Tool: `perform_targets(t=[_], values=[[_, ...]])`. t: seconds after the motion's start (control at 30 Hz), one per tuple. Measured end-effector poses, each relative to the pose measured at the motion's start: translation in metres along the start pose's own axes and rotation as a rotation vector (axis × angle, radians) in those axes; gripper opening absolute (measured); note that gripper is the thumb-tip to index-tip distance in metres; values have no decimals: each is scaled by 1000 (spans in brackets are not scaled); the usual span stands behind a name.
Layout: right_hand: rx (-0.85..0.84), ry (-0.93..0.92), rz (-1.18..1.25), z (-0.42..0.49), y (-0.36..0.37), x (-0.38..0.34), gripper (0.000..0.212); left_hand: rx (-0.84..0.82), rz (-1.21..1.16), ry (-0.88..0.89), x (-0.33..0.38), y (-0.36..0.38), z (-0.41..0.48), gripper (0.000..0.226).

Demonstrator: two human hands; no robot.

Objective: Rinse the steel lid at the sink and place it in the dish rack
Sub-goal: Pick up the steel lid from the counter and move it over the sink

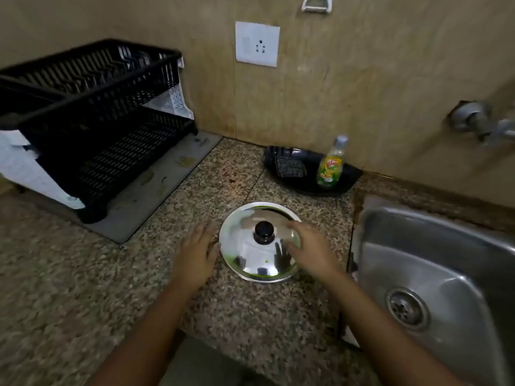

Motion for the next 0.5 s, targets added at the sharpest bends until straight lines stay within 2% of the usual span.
perform_targets(t=[0.1,0.17,0.5], values=[[-7,-46,-88,18,19,-20,52,-9,132,22,-12,8,10,70],[-98,-52,-115,30,33,-31,55,14,183,37,-14,12,11,75],[-73,-57,-131,49,47,-40,50,67,126,39,-10,6,12,63]])
Point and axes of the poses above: each hand's wrist, its own z-axis towards the middle knuckle, its own y-axis out of the palm, x = y × z, the point moved 6 cm from there along z, towards the middle knuckle, and after that the axes turned 15 degrees about -z, right-handed, at the moved point
